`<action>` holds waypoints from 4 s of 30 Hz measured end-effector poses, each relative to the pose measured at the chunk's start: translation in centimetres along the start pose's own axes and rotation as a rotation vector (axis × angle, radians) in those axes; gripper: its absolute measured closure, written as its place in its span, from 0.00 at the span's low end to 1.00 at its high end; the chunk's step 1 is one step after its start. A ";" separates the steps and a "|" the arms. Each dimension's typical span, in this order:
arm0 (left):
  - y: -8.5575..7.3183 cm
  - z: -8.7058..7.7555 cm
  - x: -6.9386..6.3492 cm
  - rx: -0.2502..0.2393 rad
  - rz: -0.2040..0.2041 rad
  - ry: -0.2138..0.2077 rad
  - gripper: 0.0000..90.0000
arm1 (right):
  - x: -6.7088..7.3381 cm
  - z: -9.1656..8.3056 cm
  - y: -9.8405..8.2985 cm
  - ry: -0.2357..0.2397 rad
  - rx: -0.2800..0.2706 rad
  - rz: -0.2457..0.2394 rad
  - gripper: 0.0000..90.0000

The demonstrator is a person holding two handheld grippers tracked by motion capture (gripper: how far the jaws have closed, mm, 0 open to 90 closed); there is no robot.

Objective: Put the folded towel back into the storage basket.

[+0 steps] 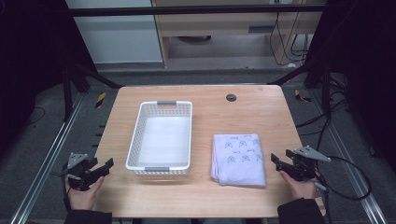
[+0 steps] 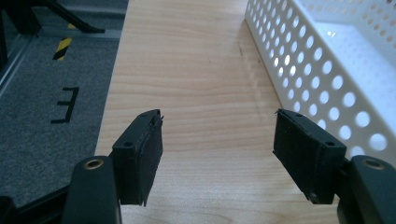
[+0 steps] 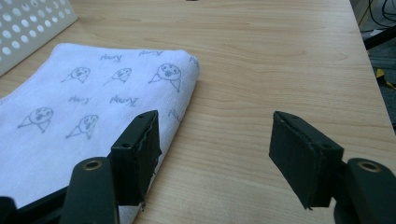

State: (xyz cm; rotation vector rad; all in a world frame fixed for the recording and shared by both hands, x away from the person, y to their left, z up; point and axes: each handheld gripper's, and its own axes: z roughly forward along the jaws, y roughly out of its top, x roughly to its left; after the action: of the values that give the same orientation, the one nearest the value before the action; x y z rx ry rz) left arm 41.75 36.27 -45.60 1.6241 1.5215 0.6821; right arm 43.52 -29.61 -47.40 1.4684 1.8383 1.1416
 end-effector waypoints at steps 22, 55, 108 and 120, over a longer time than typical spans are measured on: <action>2.9 -2.2 -3.2 -0.119 0.044 -0.066 0.37 | 0.8 -0.5 1.3 0.039 -0.040 -0.005 0.40; 7.3 -0.7 -12.9 -0.155 0.186 -0.209 0.38 | 2.2 -1.5 5.7 0.082 -0.113 -0.042 0.40; 3.2 6.2 -31.0 -0.002 0.370 -0.405 0.41 | 3.4 1.6 7.0 0.096 -0.058 -0.102 0.40; 1.2 7.4 -32.1 0.049 0.385 -0.405 0.40 | 2.1 3.1 5.5 0.084 0.005 -0.073 0.40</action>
State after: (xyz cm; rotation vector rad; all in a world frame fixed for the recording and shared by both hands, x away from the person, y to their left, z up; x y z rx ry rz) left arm 44.18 3.39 -44.48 1.9755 0.9533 0.4760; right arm 48.30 -26.44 -44.09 1.3633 1.9363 1.1802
